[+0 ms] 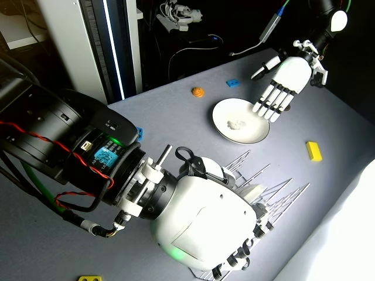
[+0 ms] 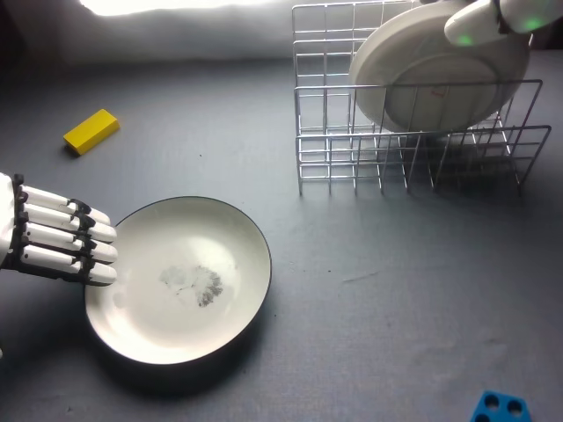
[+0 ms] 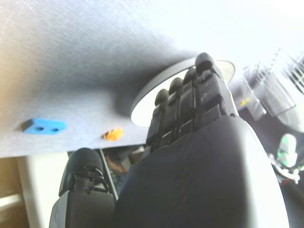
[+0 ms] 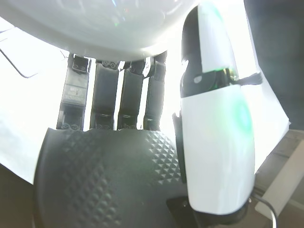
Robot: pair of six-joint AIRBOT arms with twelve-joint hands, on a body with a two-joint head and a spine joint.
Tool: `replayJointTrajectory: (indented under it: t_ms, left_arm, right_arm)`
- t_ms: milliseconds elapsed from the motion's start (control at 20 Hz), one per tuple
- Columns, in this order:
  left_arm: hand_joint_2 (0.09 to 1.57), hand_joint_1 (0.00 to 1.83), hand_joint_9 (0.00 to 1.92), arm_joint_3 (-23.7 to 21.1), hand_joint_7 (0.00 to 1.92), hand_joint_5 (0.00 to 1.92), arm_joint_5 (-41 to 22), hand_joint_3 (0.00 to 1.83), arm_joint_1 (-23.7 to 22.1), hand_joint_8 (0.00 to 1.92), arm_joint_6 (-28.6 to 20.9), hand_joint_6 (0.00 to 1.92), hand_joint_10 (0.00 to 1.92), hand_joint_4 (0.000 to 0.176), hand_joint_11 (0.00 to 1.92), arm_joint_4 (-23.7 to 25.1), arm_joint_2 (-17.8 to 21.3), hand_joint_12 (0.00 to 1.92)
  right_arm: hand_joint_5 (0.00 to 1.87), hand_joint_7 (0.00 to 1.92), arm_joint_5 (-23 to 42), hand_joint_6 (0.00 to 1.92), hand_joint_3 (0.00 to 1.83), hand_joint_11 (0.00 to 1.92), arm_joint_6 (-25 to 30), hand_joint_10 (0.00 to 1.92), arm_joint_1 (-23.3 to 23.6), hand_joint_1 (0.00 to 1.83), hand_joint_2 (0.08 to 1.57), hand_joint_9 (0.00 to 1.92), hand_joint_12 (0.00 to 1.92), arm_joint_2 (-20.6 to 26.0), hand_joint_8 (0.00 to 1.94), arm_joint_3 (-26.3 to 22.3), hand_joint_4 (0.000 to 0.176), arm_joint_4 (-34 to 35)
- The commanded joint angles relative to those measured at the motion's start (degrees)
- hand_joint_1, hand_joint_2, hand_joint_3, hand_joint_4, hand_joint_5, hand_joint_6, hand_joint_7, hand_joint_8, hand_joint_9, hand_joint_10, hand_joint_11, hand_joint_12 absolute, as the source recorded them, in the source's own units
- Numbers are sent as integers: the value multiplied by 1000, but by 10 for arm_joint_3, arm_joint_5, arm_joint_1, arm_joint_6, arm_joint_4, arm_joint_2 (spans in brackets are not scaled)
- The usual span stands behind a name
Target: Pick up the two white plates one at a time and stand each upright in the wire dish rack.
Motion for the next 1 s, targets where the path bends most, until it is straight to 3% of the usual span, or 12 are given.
replayJointTrajectory:
  t_ms: [0, 250, 500, 650, 700, 950]
  left_arm:
    - [1164, 0, 11, -2, 18, 23, -22, 0, 1, 5, 1, 4, 4, 0, 7, -28, -1, 64]
    - [1172, 0, 16, -2, 25, 27, -21, 2, 3, 3, 1, 2, 2, 0, 0, -28, -2, 76]
    - [1181, 0, 33, -5, 44, 35, -21, 1, 4, 0, 1, 0, 1, 0, 0, -19, -2, 112]
    - [1179, 0, 11, -5, 16, 20, -20, 0, 6, 1, 1, 0, 1, 0, 2, -19, -4, 60]
    - [1179, 0, 11, -5, 16, 20, -20, 0, 7, 1, 1, 0, 1, 0, 2, -19, -4, 60]
    - [1175, 0, 16, -6, 32, 33, -16, 0, 22, 3, 1, 2, 1, 0, 0, -19, -6, 41]
  right_arm:
    - [854, 925, 62, 14, 2, 410, 8, 65, 14, 1203, 1018, 884, 1166, 7, 3, -3, 0, 6]
    - [844, 904, 73, 4, 3, 359, -8, 47, 31, 1201, 1026, 876, 1225, 11, 2, -15, 0, -13]
    - [774, 819, 135, 0, 5, 258, -8, 11, 45, 1194, 1041, 802, 1276, 21, 0, -44, 0, -158]
    - [518, 538, 164, 0, 2, 22, -19, 0, 47, 1168, 1036, 506, 1254, 19, 0, -64, 0, -244]
    - [518, 538, 168, 0, 2, 22, -24, 0, 46, 1168, 1036, 506, 1254, 18, 0, -69, 0, -260]
    - [237, 226, 207, 1, 0, 0, -91, 1, 24, 1214, 995, 195, 632, -12, 1, -136, 0, -387]
